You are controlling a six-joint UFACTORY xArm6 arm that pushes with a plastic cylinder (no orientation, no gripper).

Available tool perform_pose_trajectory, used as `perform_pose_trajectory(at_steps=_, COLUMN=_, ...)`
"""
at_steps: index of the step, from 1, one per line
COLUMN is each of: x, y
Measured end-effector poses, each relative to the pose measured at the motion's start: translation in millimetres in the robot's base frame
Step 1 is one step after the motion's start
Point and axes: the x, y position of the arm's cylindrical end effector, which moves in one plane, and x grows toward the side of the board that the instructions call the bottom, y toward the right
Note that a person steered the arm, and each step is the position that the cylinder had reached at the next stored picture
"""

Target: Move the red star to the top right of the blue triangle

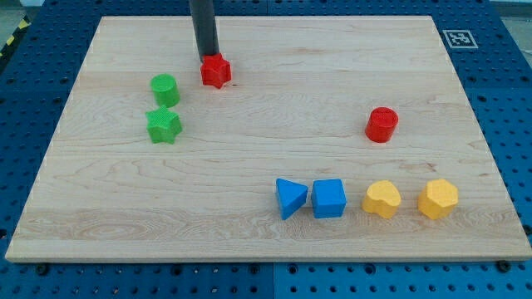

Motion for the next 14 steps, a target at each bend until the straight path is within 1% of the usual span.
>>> perform_pose_trajectory(at_steps=1, x=3, y=-18)
perform_pose_trajectory(at_steps=2, x=14, y=-4)
perform_pose_trajectory(at_steps=3, x=40, y=13)
perform_pose_trajectory(at_steps=5, x=60, y=77)
perform_pose_trajectory(at_steps=8, x=133, y=99)
perform_pose_trajectory(at_steps=9, x=149, y=124)
perform_pose_trajectory(at_steps=10, x=164, y=122)
perform_pose_trajectory(at_steps=11, x=178, y=108)
perform_pose_trajectory(at_steps=12, x=210, y=108)
perform_pose_trajectory(at_steps=13, x=219, y=133)
perform_pose_trajectory(at_steps=14, x=215, y=137)
